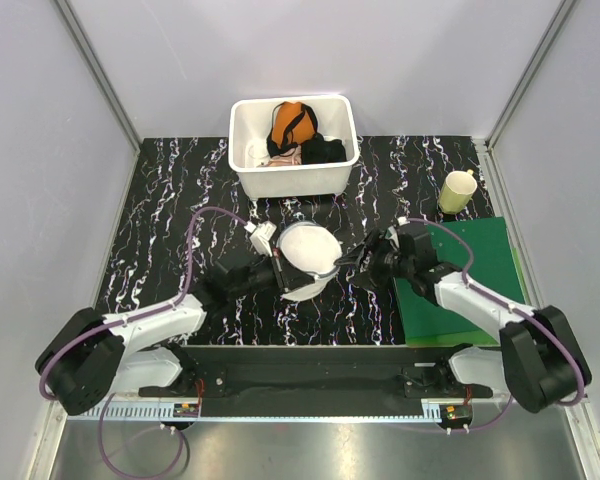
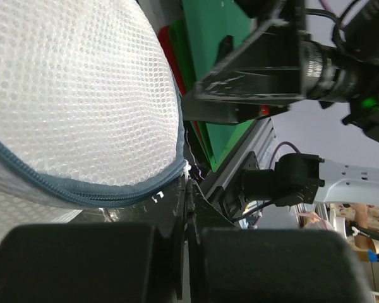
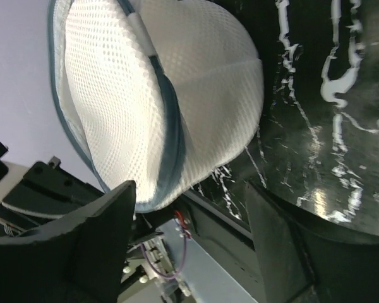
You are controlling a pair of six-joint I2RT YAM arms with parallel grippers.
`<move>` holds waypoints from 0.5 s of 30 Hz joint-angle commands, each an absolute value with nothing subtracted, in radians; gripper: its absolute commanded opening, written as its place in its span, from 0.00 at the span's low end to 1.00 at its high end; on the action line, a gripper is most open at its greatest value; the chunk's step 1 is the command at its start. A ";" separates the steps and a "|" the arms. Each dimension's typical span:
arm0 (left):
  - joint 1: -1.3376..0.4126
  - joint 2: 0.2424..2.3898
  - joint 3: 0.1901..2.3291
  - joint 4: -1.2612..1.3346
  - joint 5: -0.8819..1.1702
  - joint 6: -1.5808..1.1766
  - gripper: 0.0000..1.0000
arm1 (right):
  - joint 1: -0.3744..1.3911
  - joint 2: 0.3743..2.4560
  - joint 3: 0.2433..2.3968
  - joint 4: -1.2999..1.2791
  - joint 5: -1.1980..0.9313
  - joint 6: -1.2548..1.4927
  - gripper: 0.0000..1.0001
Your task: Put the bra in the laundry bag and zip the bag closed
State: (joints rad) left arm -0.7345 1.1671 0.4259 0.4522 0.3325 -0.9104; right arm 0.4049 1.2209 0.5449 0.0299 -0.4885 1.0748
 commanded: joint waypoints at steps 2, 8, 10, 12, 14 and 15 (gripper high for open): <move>-0.776 1.175 0.431 0.543 0.287 -0.925 0.00 | 0.489 1.320 0.552 0.337 -0.448 1.275 0.72; -0.793 1.172 0.442 0.496 0.258 -0.927 0.00 | 0.522 1.402 0.555 0.419 -0.408 1.336 0.44; -0.793 1.149 0.445 0.400 0.207 -0.920 0.00 | 0.514 1.398 0.558 0.400 -0.381 1.313 0.27; -0.766 1.109 0.456 0.301 0.146 -0.890 0.00 | 0.486 1.399 0.580 0.341 -0.380 1.243 0.01; -0.720 1.071 0.445 0.206 0.136 -0.874 0.00 | 0.436 1.402 0.591 0.318 -0.414 1.194 0.00; -0.650 1.024 0.419 0.192 0.146 -0.871 0.00 | 0.417 1.414 0.598 0.322 -0.437 1.131 0.00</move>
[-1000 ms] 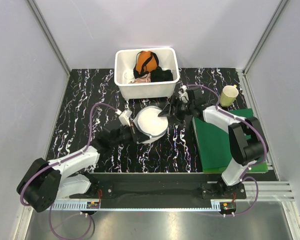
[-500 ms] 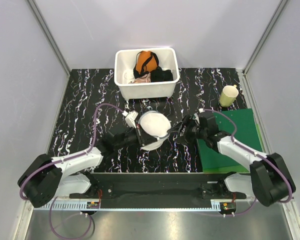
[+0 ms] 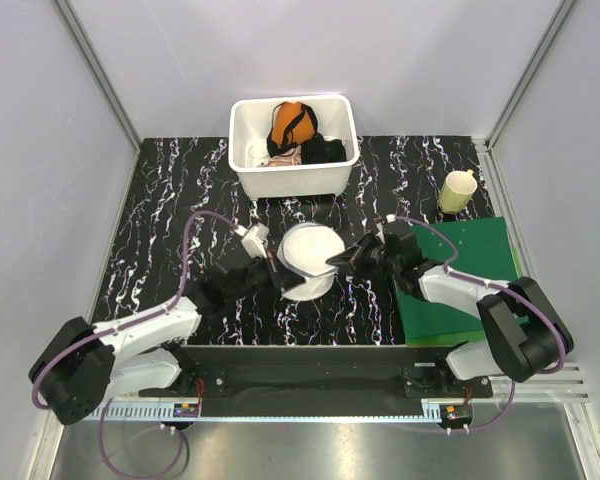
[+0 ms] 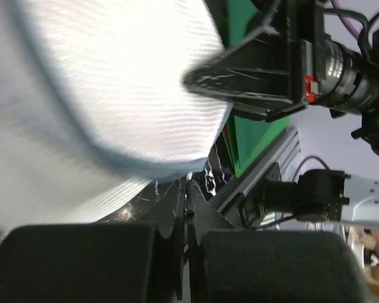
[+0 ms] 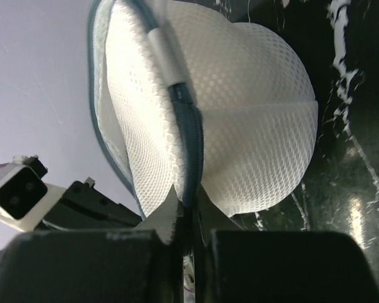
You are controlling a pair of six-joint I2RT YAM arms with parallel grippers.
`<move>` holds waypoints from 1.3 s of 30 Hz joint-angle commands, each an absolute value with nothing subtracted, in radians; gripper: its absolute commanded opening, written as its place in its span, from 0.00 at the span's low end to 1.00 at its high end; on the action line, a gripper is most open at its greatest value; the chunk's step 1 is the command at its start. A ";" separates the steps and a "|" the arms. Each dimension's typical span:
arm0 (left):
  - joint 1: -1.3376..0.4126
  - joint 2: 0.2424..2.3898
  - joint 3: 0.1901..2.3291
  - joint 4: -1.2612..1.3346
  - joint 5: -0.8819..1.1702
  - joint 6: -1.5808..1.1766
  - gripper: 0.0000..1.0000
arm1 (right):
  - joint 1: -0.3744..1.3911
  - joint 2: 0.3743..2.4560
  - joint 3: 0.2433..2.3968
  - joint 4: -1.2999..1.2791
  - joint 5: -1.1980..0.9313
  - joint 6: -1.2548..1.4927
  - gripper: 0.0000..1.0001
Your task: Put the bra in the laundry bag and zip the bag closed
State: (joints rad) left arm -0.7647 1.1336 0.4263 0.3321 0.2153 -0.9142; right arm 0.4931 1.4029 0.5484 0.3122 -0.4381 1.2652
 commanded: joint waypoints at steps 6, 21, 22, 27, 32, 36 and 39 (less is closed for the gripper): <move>-0.459 0.930 0.429 0.103 0.268 -0.767 0.00 | 0.360 1.546 0.751 0.304 -0.724 0.881 0.00; -0.652 0.882 0.420 0.157 0.166 -0.735 0.53 | 0.377 1.775 1.131 -0.048 -0.877 0.762 0.00; -0.658 0.884 0.407 0.160 0.137 -0.732 0.57 | 0.377 1.769 1.094 -0.017 -0.880 0.819 0.00; -0.658 0.980 0.413 0.282 0.169 -0.713 0.80 | 0.377 1.753 1.008 0.208 -0.949 0.979 0.00; -0.655 1.069 0.477 0.272 0.172 -0.703 0.88 | 0.379 1.741 1.002 0.213 -0.960 0.997 0.00; -0.652 1.098 0.476 0.339 0.175 -0.706 0.85 | 0.379 1.736 0.993 0.216 -0.959 0.997 0.00; -0.650 1.112 0.477 0.366 0.181 -0.706 0.81 | 0.377 1.738 0.985 0.222 -0.959 0.997 0.00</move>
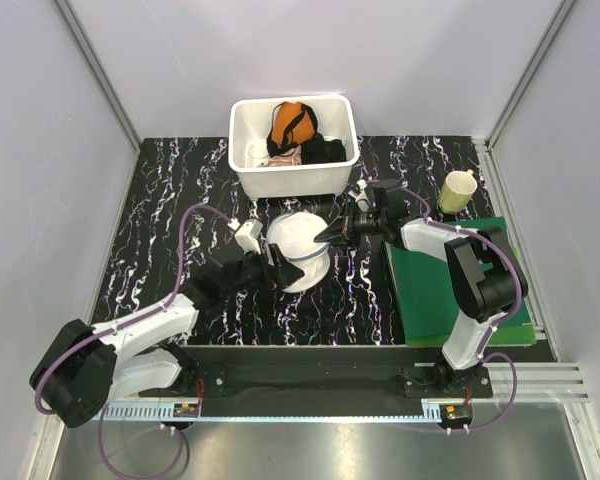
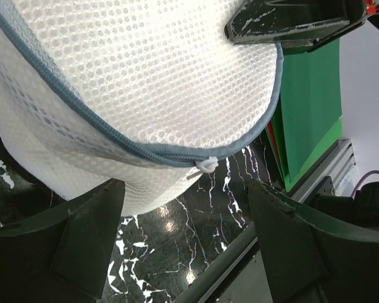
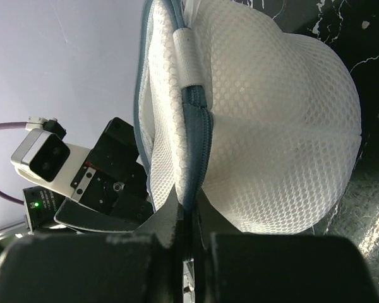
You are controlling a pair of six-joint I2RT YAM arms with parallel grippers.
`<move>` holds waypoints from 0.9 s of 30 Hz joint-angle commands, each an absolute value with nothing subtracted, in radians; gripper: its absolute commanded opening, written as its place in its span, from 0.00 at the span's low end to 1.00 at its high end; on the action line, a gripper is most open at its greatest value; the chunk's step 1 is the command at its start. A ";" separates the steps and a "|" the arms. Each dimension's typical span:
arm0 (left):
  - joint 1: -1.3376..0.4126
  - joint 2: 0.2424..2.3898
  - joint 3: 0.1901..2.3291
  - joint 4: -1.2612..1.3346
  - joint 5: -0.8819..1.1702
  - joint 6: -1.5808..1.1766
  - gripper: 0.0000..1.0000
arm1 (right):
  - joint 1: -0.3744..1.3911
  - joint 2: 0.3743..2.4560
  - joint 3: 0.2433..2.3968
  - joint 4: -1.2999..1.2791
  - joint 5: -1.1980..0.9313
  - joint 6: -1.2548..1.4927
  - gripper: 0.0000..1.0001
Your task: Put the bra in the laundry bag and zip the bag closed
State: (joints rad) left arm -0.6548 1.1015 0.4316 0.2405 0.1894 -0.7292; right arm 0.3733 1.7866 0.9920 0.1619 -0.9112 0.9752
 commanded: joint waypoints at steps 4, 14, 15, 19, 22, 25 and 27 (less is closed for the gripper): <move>-0.647 1.112 0.488 0.388 0.184 -0.713 0.69 | 0.377 1.735 0.983 0.225 -0.959 0.999 0.00; -0.634 1.063 0.534 0.293 0.207 -0.772 0.77 | 0.377 1.743 0.983 0.219 -0.960 0.986 0.00; -0.632 1.057 0.541 0.269 0.209 -0.785 0.80 | 0.377 1.744 0.982 0.219 -0.962 0.986 0.00; -0.617 1.014 0.532 0.218 0.222 -0.810 0.81 | 0.379 1.741 0.979 0.218 -0.962 0.982 0.00; -0.603 1.009 0.537 0.212 0.232 -0.821 0.72 | 0.377 1.743 0.979 0.221 -0.963 0.980 0.00; -0.603 1.005 0.538 0.218 0.248 -0.825 0.67 | 0.377 1.741 0.980 0.219 -0.965 0.982 0.00; -0.603 1.009 0.537 0.233 0.262 -0.831 0.64 | 0.379 1.741 0.980 0.219 -0.965 0.980 0.00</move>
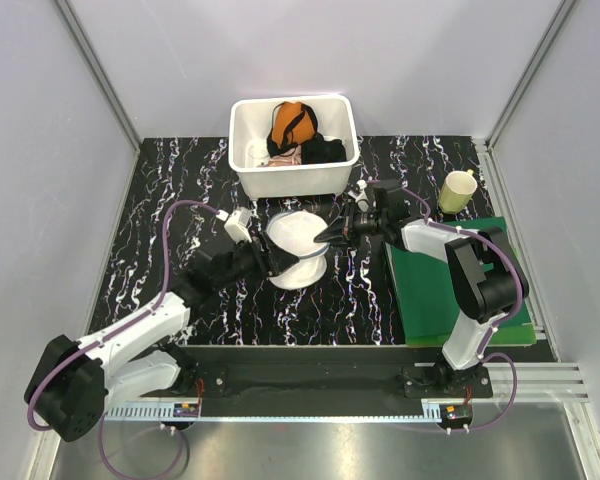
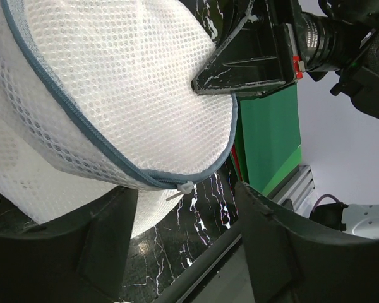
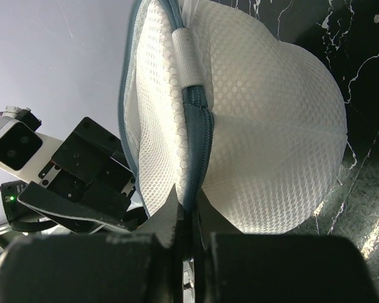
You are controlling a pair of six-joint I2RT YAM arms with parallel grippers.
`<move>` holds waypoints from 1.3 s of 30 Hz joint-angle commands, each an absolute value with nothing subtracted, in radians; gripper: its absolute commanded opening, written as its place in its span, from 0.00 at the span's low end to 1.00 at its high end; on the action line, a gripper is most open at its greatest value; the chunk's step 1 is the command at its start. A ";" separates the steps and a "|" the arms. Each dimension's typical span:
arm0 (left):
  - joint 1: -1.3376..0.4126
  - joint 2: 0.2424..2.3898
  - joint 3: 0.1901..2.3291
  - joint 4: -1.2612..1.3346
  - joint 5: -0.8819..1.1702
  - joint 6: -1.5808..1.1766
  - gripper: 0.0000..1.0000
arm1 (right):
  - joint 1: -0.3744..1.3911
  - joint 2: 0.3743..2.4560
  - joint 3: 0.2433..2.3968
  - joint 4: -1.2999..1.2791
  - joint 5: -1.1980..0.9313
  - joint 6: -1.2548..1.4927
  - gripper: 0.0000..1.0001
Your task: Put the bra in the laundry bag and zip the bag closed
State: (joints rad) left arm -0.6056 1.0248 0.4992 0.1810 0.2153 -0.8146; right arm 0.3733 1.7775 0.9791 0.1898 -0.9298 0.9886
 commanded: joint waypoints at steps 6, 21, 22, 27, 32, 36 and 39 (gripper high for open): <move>-0.603 1.051 0.525 0.302 0.320 -0.864 0.54 | 0.379 1.749 0.986 0.225 -0.963 0.989 0.00; -0.604 1.008 0.535 0.189 0.284 -0.876 0.54 | 0.377 1.764 0.982 0.232 -0.959 0.991 0.00; -0.604 0.993 0.543 0.076 0.261 -0.873 0.62 | 0.379 1.763 0.982 0.229 -0.948 0.992 0.00; -0.604 0.798 0.454 -0.051 0.202 -0.887 0.80 | 0.379 1.756 0.994 0.233 -0.931 1.005 0.00; -0.601 0.730 0.348 0.173 0.279 -0.930 0.61 | 0.379 1.756 1.000 0.233 -0.939 1.009 0.00; -0.600 0.854 0.368 0.274 0.321 -0.933 0.70 | 0.377 1.750 0.994 0.239 -0.943 1.012 0.00; -0.600 0.929 0.383 0.362 0.334 -0.945 0.69 | 0.377 1.752 0.989 0.245 -0.942 1.020 0.00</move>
State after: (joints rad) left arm -0.6025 0.8566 0.3580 0.1795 0.2813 -0.9257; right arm 0.3733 1.7779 0.9775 0.1940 -0.9268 0.9997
